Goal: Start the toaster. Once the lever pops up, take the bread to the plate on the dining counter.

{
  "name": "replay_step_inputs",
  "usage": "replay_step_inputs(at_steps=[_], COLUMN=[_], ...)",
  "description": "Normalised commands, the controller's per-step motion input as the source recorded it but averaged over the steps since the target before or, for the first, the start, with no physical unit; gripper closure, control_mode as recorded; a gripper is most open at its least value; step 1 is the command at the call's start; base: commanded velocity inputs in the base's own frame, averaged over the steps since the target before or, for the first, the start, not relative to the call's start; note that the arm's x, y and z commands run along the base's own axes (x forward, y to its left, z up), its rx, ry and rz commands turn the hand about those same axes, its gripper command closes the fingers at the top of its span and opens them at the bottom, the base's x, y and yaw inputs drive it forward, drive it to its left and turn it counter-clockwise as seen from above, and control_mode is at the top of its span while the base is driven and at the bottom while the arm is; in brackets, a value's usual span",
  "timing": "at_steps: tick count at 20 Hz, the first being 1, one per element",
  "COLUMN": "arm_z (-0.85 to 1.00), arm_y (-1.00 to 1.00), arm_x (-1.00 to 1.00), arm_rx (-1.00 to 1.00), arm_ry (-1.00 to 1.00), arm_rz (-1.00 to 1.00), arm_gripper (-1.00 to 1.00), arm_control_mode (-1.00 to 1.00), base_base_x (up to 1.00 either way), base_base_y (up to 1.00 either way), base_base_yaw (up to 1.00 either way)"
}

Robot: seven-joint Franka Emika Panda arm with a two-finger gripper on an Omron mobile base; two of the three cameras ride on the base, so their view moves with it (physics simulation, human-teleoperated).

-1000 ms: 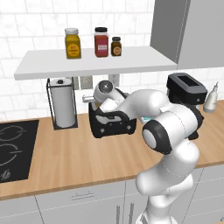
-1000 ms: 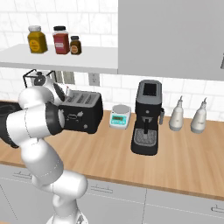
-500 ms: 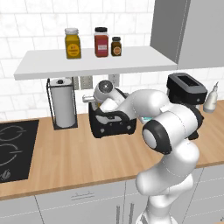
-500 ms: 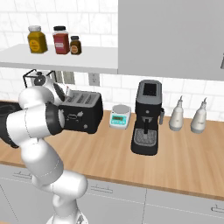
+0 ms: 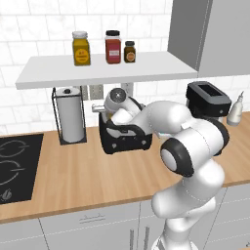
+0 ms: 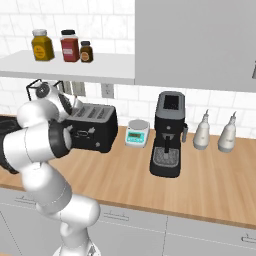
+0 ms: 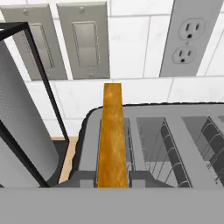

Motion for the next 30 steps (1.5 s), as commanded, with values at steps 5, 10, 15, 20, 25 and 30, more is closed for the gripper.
replay_step_inputs(at_steps=[5, 10, 15, 20, 25, 30], arm_z=[0.27, 0.21, 0.38, 0.36, 0.50, 0.51], arm_y=[0.00, 0.00, -0.01, -0.19, -0.42, -0.53], arm_x=[-0.28, -0.48, -0.68, -0.88, -0.58, -0.45], arm_rx=[0.00, 0.00, 0.00, 0.00, 0.00, 0.00], arm_ry=[-0.10, -0.15, -0.13, 0.00, 0.13, 0.26], arm_rz=[0.00, 0.00, 0.00, -0.03, -0.05, -0.06], arm_gripper=[1.00, 1.00, 1.00, 1.00, 1.00, 1.00], arm_control_mode=[-1.00, -1.00, -1.00, -1.00, -1.00, -1.00], base_base_x=[0.00, 0.00, 0.00, 0.00, 0.00, 0.00], base_base_y=[0.00, 0.00, 0.00, 0.00, 0.00, 0.00], base_base_yaw=[0.00, 0.00, 0.00, 0.00, 0.00, 0.00])
